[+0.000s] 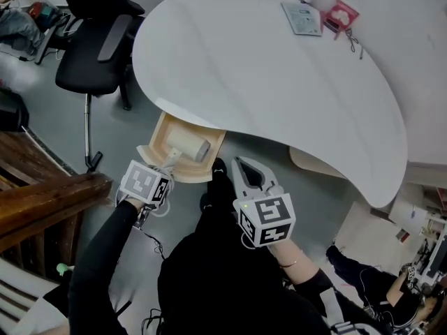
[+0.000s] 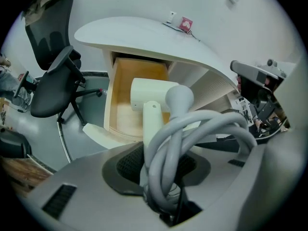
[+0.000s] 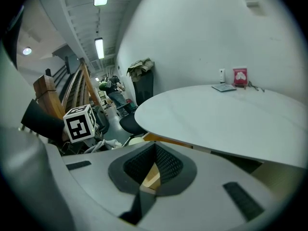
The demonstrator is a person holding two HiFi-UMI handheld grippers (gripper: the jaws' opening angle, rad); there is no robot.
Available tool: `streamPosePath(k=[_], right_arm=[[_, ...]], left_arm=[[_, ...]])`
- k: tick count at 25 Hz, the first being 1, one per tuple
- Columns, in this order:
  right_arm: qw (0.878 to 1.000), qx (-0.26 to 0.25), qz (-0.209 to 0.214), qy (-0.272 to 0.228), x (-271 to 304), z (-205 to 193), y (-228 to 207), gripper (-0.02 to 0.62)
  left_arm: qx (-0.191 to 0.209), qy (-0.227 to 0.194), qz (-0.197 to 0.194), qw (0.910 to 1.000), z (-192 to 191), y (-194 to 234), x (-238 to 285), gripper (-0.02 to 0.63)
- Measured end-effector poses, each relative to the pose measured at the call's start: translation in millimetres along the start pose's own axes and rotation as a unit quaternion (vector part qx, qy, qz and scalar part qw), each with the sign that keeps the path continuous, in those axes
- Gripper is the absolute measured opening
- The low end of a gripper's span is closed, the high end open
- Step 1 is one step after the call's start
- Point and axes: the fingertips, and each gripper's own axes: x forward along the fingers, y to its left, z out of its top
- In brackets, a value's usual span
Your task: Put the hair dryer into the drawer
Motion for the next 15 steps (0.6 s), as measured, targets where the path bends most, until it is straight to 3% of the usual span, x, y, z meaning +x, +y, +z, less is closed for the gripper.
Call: streamPosePath(k=[15], right_arm=[[1.000,0.000,0.003,0.014,20,1,3,0.002]], left_arm=[[0.013,0.067,-0.036,0.9970,40,16,36,0.167]])
